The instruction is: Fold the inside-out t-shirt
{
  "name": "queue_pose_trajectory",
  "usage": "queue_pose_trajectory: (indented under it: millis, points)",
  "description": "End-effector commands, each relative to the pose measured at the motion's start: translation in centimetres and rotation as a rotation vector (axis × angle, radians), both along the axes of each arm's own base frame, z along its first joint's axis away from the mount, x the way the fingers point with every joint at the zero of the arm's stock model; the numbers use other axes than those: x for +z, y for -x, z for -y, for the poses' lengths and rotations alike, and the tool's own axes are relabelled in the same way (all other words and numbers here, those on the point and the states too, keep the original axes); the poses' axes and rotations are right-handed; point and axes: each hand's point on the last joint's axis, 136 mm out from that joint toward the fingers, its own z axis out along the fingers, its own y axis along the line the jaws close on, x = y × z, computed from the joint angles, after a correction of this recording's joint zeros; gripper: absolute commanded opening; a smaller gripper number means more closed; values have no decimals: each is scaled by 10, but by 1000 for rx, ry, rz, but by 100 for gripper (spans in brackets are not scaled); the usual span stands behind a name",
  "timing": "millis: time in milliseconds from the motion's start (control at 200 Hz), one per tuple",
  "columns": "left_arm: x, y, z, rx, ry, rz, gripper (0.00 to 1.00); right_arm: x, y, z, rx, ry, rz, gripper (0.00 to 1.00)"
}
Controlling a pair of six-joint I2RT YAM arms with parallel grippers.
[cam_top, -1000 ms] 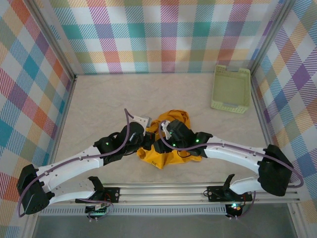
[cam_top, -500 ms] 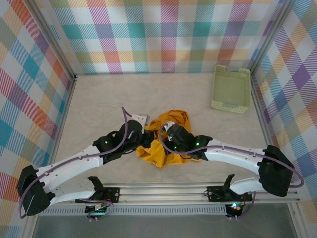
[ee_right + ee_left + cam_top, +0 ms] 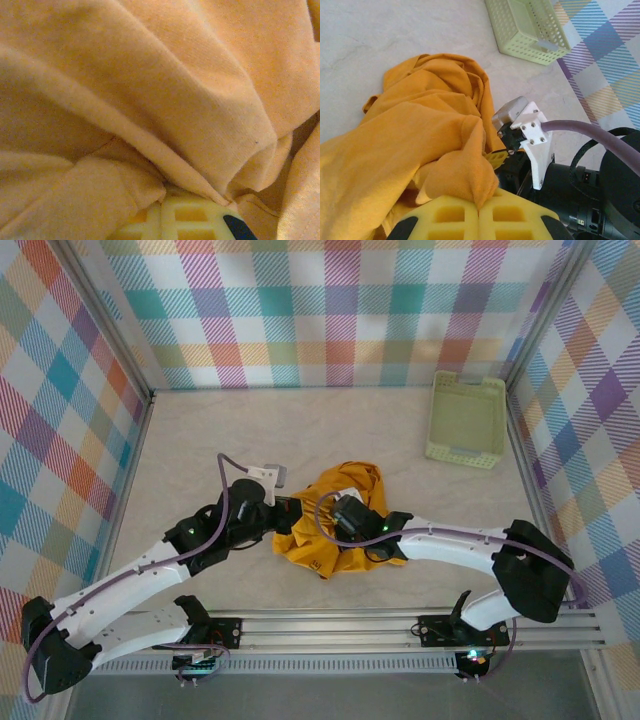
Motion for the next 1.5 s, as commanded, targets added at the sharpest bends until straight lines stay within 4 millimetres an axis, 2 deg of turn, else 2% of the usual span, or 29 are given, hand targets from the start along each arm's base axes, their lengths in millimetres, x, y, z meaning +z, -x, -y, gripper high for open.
queue_pose_trajectory:
  millis: [0, 90, 180, 240, 310, 360, 380, 430, 515, 650, 680, 790, 920, 1065, 1259, 1494]
  points:
    - [15, -4, 0, 11, 34, 0, 0, 26, 1, 1, 33, -29, 39, 20]
    - [8, -7, 2, 16, 11, -18, 0, 58, 10, 4, 75, -65, 83, 36]
    - [2, -9, 6, 11, 5, -29, 0, 91, 27, -2, 168, -143, 111, 45]
    - [2, -11, 9, 8, 9, -29, 0, 106, 39, -13, 235, -207, 102, 47]
    - [0, -11, 11, -2, 7, -36, 0, 114, 49, -29, 304, -268, 76, 45]
    - [-1, -10, 12, -7, 6, -38, 0, 113, 51, -39, 325, -290, 58, 40]
    - [6, -12, 14, -8, 32, -17, 0, 112, 50, -42, 329, -294, 53, 39]
    - [7, -11, 14, -10, 36, -14, 0, 110, 48, -49, 332, -295, 48, 34]
    - [6, -9, 12, -10, 32, -18, 0, 111, 43, -60, 356, -310, 65, 33]
    - [7, -6, 8, -8, 37, -13, 0, 106, 29, -66, 344, -268, 111, 33]
    - [-1, -3, 4, -7, 15, -35, 0, 106, 27, -67, 344, -262, 121, 32]
    - [-4, 0, 1, -5, 12, -40, 0, 104, 20, -72, 362, -244, 148, 33]
    - [-11, 2, -3, -2, -8, -45, 0, 107, 20, -78, 406, -248, 167, 33]
    - [-21, 5, -10, 3, -43, -54, 0, 112, 22, -83, 461, -303, 143, 40]
    - [-31, 10, -15, 3, -58, -61, 0, 102, 29, -98, 534, -316, 86, 42]
    - [-35, 14, -21, 8, -65, -59, 0, 95, 21, -97, 512, -311, 82, 40]
